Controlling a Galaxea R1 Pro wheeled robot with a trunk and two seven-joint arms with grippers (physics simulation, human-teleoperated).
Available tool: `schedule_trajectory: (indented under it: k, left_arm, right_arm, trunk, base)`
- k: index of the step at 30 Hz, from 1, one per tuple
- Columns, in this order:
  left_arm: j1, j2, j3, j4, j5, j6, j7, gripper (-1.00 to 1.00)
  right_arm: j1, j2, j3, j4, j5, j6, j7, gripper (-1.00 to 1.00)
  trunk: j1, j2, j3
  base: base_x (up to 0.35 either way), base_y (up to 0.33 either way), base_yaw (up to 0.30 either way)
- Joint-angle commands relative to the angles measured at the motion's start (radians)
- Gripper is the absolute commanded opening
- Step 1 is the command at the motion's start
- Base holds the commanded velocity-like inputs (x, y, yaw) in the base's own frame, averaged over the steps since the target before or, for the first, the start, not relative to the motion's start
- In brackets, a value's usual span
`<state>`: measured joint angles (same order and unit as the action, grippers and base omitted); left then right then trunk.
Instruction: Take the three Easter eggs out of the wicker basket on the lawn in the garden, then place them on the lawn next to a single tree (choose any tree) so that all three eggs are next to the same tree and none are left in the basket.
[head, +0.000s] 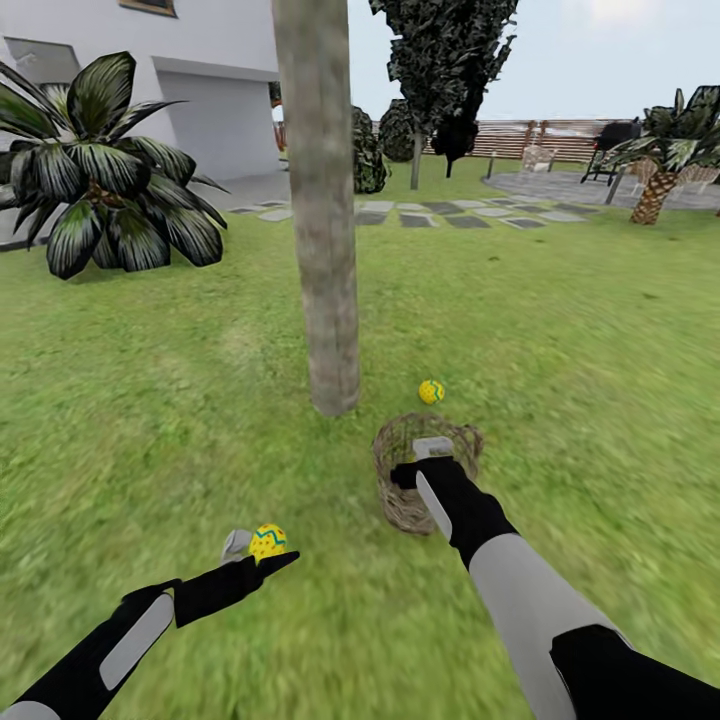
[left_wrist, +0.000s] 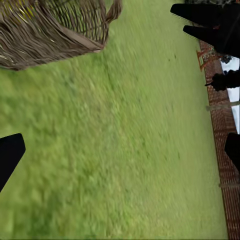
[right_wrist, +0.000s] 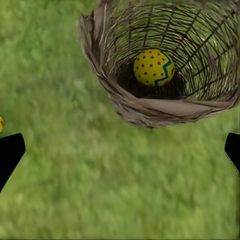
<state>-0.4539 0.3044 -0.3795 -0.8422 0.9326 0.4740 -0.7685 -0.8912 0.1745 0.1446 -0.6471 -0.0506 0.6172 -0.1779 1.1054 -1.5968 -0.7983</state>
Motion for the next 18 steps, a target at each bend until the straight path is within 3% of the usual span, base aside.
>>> schedule_trajectory:
  k: [1,18]
  left_arm:
    - [0.0,0.0,0.0,0.0,0.0,0.0,0.0,1.0]
    - [0.0,-0.001,-0.001,0.0,-0.003,-0.001,0.0,1.0]
  right_arm:
    - [0.0,0.0,0.001,0.001,0.0,0.0,0.0,1.0]
    - [0.001,0.0,0.001,0.008,0.0,-0.003,0.0,1.0]
  trunk:
    - [0.0,0.0,0.0]
    - [0.0,0.0,0.0]
  base:
    - [0.186,-0.298,0.185]
    - [0.17,-0.304,0.184]
